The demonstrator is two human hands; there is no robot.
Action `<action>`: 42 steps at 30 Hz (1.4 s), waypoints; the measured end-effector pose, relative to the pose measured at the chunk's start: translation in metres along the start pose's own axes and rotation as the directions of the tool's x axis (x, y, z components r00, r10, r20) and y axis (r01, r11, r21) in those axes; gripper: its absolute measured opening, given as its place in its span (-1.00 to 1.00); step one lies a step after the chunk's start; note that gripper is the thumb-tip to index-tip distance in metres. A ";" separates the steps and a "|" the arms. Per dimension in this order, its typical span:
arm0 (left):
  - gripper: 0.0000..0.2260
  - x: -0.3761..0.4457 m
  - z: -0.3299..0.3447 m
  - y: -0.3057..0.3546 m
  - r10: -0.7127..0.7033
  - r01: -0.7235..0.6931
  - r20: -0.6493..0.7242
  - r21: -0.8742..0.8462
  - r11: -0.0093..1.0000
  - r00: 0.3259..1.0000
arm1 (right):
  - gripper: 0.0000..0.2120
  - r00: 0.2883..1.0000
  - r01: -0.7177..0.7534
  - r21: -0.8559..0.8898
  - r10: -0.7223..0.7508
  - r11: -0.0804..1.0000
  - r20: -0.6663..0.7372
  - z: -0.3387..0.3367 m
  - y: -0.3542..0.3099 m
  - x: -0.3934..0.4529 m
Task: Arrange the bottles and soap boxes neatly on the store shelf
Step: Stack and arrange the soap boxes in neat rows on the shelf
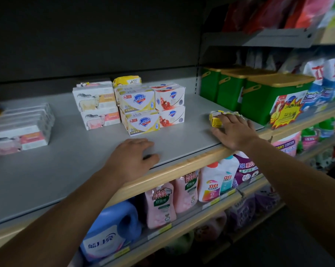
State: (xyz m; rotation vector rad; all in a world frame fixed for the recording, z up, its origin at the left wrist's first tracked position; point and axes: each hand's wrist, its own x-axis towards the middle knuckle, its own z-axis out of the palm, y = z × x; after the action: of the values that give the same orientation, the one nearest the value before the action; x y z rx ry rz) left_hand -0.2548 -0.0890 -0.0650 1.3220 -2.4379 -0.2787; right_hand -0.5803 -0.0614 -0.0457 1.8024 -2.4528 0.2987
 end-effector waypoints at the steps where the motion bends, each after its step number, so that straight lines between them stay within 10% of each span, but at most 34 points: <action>1: -0.34 0.000 0.000 0.000 -0.005 0.005 0.005 0.001 1.000 1.000 | -0.37 1.000 -0.009 -0.001 0.009 1.000 0.005 -0.002 -0.002 0.000; 5: -0.44 0.001 -0.003 0.002 -0.008 0.008 0.003 0.018 1.000 1.000 | -0.39 0.995 -0.001 0.084 0.010 0.996 -0.103 -0.011 -0.025 -0.004; 12: -0.69 -0.023 -0.038 -0.015 -0.020 0.004 -0.099 -0.162 0.987 0.995 | -0.45 0.900 0.422 0.348 -0.341 0.837 -0.271 -0.026 -0.138 -0.024; 18: -0.47 -0.079 -0.085 -0.092 -0.152 0.160 -0.110 0.072 0.984 0.982 | -0.43 0.792 0.610 0.354 -0.555 0.709 -0.255 -0.012 -0.239 -0.022; 34: -0.48 -0.124 -0.089 -0.164 -0.228 0.279 -0.266 0.173 0.945 0.937 | -0.31 0.838 0.455 -0.102 -0.464 0.884 -0.287 -0.007 -0.370 0.086; 42: -0.46 -0.123 -0.088 -0.165 -0.271 0.317 -0.264 0.149 0.937 0.925 | -0.50 0.696 0.593 0.017 -0.502 0.805 -0.514 -0.016 -0.365 0.062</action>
State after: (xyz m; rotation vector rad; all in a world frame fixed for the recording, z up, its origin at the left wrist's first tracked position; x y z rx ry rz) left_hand -0.0318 -0.0764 -0.0653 1.7018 -2.1014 0.0430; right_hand -0.2524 -0.2209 0.0203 2.1031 -1.4951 0.8247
